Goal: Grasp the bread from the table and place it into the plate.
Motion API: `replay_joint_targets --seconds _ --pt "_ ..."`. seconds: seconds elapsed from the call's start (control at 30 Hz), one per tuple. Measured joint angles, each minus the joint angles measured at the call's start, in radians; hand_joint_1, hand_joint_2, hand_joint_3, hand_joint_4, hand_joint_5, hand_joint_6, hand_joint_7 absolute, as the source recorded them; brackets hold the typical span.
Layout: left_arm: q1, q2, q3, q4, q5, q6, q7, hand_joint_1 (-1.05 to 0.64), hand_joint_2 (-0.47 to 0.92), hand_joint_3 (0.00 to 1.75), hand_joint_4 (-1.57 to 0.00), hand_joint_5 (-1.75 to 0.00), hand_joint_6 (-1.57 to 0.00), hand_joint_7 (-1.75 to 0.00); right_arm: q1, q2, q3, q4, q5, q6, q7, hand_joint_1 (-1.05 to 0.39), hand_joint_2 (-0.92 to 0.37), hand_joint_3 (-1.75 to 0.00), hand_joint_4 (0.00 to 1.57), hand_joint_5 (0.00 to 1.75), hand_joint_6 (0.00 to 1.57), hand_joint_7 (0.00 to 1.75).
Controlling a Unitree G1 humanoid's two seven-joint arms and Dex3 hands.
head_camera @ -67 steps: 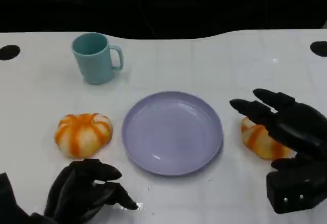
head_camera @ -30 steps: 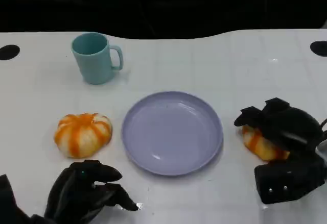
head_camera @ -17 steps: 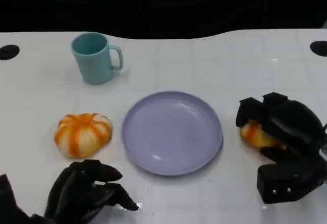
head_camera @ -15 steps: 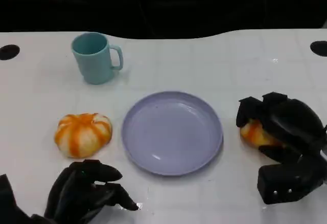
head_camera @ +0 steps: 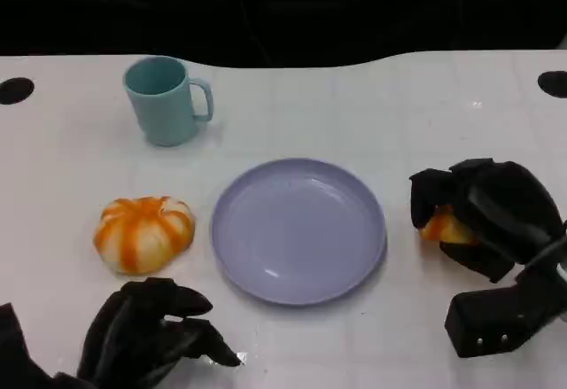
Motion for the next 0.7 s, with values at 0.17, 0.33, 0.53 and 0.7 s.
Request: replay_joint_targets --seconds 0.17,0.33,0.53,0.7 --pt "0.0 -0.002 0.0 0.0 0.0 0.0 0.001 -0.92 0.57 0.0 -1.57 -0.42 -1.57 -0.16 0.0 0.0 -0.011 -0.001 0.011 -0.037 -0.037 -0.35 -0.45 -1.75 1.54 1.75 1.18 1.75" --pt "0.0 -0.003 0.0 0.0 0.0 0.0 0.001 -0.91 0.57 0.0 -1.57 -0.42 -1.57 -0.16 -0.002 0.0 -0.051 -0.049 0.048 -0.077 -0.058 -0.3 -0.41 -1.75 1.45 1.75 1.08 1.75" --pt "0.0 -0.007 -0.001 0.0 0.0 -0.003 0.002 -0.93 0.58 0.0 -1.57 -0.43 -1.57 -0.17 -0.01 0.006 -0.089 -0.145 0.088 -0.103 -0.019 -0.27 -0.3 -1.75 1.32 1.75 1.02 1.75" --pt "-0.001 -0.007 -0.001 0.0 0.0 -0.007 0.002 -0.93 0.58 0.0 -1.57 -0.43 -1.57 -0.17 -0.011 0.032 -0.106 -0.2 0.097 -0.116 0.037 -0.24 -0.23 -1.75 1.27 1.75 1.01 1.75"
